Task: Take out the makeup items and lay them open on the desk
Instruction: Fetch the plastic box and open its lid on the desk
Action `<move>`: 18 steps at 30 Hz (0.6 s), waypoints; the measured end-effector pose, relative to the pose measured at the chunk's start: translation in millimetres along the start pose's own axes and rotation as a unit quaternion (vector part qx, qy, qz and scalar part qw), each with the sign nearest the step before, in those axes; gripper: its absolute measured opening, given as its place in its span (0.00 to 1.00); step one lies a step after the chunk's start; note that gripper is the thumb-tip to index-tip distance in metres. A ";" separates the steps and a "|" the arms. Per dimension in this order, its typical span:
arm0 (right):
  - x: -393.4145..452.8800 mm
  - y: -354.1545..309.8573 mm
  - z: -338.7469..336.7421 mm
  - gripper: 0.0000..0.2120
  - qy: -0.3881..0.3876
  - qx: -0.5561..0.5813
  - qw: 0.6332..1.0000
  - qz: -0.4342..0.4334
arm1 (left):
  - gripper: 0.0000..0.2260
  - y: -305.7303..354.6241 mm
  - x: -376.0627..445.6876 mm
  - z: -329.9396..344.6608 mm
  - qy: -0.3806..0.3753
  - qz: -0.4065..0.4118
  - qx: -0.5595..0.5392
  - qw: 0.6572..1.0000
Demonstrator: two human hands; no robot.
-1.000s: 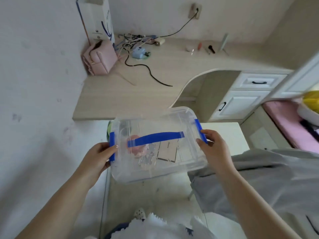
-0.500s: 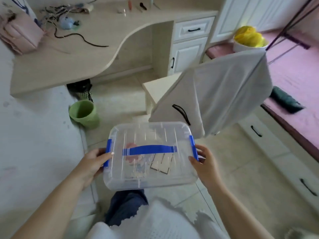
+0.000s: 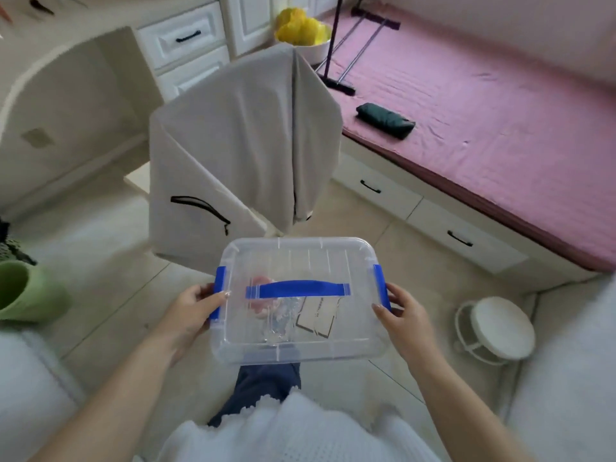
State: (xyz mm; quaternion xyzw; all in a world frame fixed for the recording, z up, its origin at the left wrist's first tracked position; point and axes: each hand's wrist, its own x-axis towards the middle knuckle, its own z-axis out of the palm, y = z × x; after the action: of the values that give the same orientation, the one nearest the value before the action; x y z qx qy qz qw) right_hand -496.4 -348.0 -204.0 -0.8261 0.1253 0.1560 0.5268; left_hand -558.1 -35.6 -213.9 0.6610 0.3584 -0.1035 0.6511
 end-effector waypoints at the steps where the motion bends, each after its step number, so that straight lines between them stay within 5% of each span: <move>1: 3.2 -0.5 -4.9 0.19 0.010 0.004 1.000 0.001 | 0.12 7.1 5.2 6.6 -0.004 0.006 0.004 1.000; 18: 253.1 -168.2 -115.4 0.20 0.200 0.039 0.975 -0.085 | 0.12 302.6 229.2 166.7 -0.131 0.153 0.005 0.980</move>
State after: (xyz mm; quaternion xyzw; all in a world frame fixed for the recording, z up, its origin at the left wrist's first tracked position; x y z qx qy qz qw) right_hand -186.6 -394.2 -117.1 -0.8268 0.1635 -0.0625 0.5346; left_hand -153.5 -82.0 -136.1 0.6918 0.1645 -0.0904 0.6972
